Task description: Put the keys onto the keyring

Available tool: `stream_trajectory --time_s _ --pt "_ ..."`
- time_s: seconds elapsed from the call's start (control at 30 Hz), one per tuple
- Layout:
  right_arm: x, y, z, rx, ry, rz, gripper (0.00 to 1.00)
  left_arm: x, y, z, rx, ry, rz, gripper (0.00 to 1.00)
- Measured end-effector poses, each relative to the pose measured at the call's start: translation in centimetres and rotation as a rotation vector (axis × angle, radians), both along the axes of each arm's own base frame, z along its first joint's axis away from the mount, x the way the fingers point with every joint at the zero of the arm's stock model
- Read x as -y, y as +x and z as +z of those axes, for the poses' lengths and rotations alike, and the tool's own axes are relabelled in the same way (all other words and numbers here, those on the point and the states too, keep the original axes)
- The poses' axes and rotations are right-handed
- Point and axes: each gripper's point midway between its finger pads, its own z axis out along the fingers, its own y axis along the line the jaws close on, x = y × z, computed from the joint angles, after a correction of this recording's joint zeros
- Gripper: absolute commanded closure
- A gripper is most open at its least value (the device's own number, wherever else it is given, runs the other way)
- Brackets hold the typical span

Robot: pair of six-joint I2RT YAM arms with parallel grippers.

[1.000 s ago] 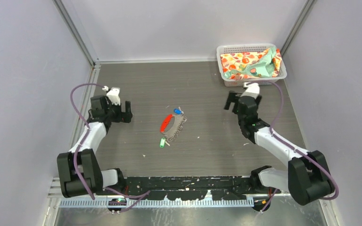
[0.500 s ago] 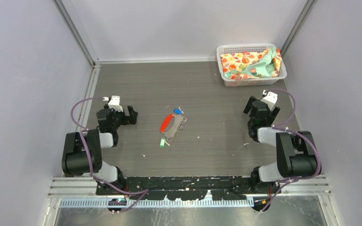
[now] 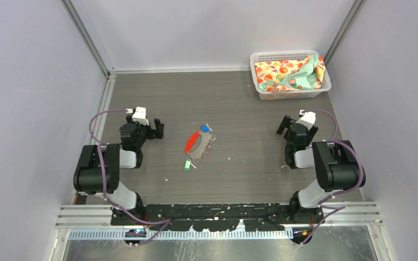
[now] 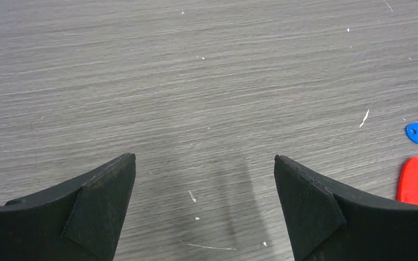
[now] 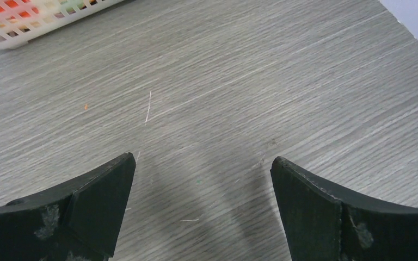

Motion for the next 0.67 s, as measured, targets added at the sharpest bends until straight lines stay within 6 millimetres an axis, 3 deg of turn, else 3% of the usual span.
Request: stream_trajectory --time_s 0.67 --pt "-0.1 0.5 0.8 0.039 0.003 0.007 0.0 -0.4 -0.4 -1.0 -0.04 0.028 0.03 0.0"
